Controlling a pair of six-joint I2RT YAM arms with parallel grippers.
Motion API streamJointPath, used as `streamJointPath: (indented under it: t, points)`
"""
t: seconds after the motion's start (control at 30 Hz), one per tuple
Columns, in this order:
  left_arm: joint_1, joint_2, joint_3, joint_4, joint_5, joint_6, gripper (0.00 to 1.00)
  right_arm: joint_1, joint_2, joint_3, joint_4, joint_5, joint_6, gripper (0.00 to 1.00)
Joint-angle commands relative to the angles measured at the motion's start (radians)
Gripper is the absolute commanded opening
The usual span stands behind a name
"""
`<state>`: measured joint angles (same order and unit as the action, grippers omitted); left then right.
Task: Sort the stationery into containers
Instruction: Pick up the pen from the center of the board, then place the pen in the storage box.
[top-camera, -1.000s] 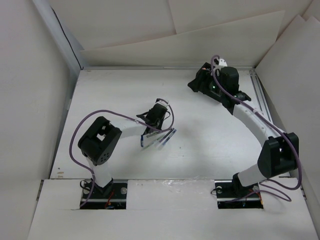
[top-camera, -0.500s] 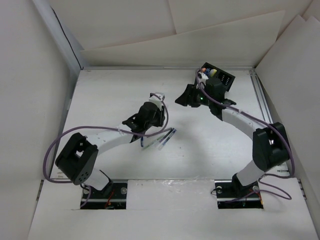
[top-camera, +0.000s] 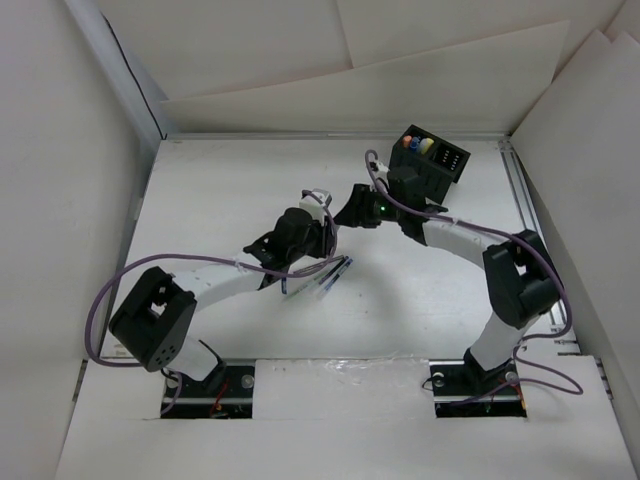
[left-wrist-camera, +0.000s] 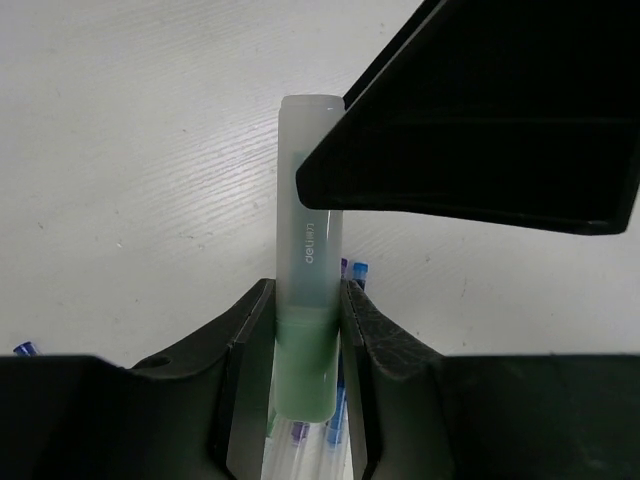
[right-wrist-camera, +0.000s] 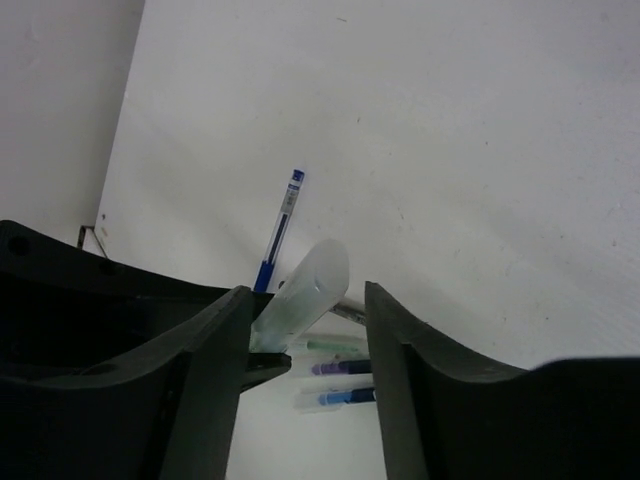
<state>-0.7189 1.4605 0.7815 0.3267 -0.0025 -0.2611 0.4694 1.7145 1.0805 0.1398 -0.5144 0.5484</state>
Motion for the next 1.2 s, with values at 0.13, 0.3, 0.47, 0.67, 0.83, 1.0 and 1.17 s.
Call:
streamJointPath:
  t: [0.13, 0.3, 0.47, 0.67, 0.83, 1.0, 1.17]
  points:
    - [-0.004, -0.046, -0.001, 0.055, 0.019, -0.007, 0.20, 0.005, 0.020, 0.027, 0.096, -0.039, 0.031, 0.36]
    - [-0.004, -0.046, -0.001, 0.064, 0.030, -0.017, 0.24, 0.005, 0.030, 0.018, 0.125, -0.039, 0.041, 0.16]
    - [-0.004, -0.066, -0.010, 0.064, 0.030, -0.017, 0.39, -0.006, 0.030, 0.018, 0.145, -0.039, 0.050, 0.08]
    - [-0.004, -0.086, -0.010, 0.064, 0.019, -0.026, 0.70, -0.015, 0.010, 0.019, 0.155, -0.030, 0.059, 0.05]
    - [-0.004, -0.162, -0.042, 0.054, -0.031, -0.044, 0.80, -0.100, -0.027, 0.103, 0.138, 0.031, 0.048, 0.07]
    - [-0.004, -0.219, -0.064, -0.010, -0.157, -0.084, 0.80, -0.231, -0.036, 0.249, 0.038, 0.176, -0.025, 0.08]
    - [0.027, -0.207, -0.073, -0.072, -0.228, -0.145, 0.77, -0.331, 0.010, 0.406, -0.017, 0.312, -0.067, 0.11]
